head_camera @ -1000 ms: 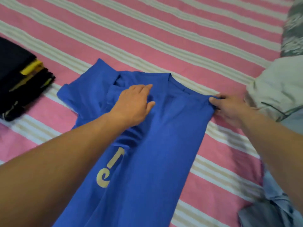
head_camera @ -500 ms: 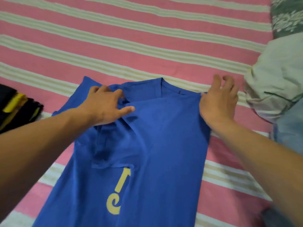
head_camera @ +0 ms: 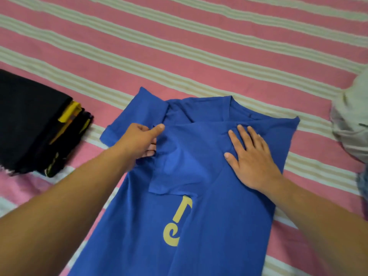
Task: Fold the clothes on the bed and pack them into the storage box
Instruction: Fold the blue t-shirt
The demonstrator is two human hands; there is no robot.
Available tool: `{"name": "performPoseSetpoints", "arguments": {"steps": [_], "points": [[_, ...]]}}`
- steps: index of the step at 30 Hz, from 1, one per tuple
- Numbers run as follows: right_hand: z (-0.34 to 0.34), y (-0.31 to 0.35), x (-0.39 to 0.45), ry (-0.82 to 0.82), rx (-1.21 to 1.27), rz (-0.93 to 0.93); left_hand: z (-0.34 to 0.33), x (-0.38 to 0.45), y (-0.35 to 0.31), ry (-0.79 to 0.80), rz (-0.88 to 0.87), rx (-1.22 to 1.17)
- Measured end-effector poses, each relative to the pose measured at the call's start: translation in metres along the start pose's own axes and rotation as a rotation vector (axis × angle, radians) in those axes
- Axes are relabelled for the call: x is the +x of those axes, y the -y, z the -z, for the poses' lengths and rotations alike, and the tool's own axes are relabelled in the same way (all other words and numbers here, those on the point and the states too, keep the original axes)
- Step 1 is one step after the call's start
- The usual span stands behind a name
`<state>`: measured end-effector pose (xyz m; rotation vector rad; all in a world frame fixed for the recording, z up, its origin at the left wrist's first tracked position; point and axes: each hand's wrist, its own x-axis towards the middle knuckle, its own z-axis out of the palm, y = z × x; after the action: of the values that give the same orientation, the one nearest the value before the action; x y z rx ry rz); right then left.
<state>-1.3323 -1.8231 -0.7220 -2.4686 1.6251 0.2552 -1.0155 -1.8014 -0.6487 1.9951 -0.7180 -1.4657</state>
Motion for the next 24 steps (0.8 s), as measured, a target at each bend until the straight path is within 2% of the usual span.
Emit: {"name": "performPoseSetpoints", "arguments": {"steps": [2,5,6,8,9,11,13,15,18,21,24], "points": [[0.004,0.001,0.0,0.041,0.007,-0.011,-0.001,-0.013,0.025,-0.053,0.008,-0.072],[0.029,0.014,0.003,0.133,0.032,-0.072,-0.012,-0.034,0.052,-0.185,0.011,0.116],[0.042,0.023,0.005,0.085,0.073,-0.088,-0.019,-0.042,0.056,-0.226,0.022,0.185],[0.068,0.056,0.015,-0.122,0.168,0.032,-0.029,-0.057,0.064,-0.27,0.052,0.32],[0.078,0.075,0.026,-0.129,0.22,0.114,-0.033,-0.064,0.064,-0.267,0.075,0.404],[0.087,0.112,0.064,0.068,0.295,0.227,-0.036,-0.073,0.068,-0.263,0.116,0.5],[0.084,0.144,0.101,0.239,0.217,0.291,-0.031,-0.079,0.076,-0.288,0.108,0.463],[0.079,0.161,0.128,0.31,0.14,0.297,-0.025,-0.085,0.088,-0.306,0.097,0.334],[0.082,0.169,0.14,0.433,0.195,0.301,-0.023,-0.094,0.103,-0.257,0.101,0.165],[0.091,0.17,0.134,0.409,0.223,0.351,-0.025,-0.102,0.103,-0.194,0.075,0.063],[0.121,0.158,0.109,0.289,0.368,0.349,-0.028,-0.112,0.093,-0.249,0.064,-0.048]]}}
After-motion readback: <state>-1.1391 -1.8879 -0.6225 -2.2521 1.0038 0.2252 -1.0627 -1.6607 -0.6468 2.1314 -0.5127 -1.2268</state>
